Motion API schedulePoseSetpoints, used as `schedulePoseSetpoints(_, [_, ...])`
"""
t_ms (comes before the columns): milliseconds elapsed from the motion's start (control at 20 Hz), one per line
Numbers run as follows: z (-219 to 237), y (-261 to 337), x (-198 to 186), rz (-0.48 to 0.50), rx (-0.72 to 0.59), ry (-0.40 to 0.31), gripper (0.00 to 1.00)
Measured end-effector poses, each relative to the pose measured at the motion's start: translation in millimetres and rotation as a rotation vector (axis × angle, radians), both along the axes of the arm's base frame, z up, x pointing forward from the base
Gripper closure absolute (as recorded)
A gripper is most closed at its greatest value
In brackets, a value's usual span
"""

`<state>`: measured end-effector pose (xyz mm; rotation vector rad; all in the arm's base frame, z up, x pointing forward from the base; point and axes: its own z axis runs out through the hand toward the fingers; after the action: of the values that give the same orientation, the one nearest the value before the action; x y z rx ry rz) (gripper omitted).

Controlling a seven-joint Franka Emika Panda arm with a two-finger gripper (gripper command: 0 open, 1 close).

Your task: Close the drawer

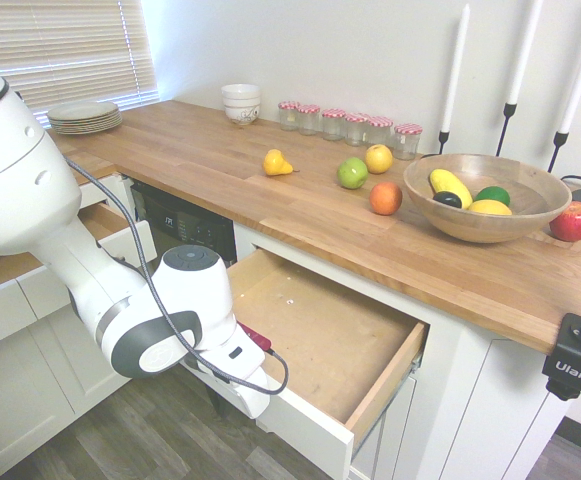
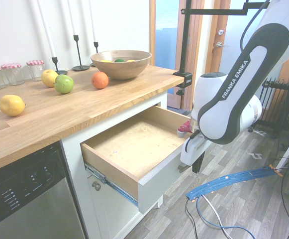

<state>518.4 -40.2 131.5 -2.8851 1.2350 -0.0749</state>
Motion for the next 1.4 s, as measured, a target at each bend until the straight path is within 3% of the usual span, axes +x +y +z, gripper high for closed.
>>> schedulePoseSetpoints(1400, [14.2, -5.6, 140.9, -0.039, -0.003, 0.020, 1.00])
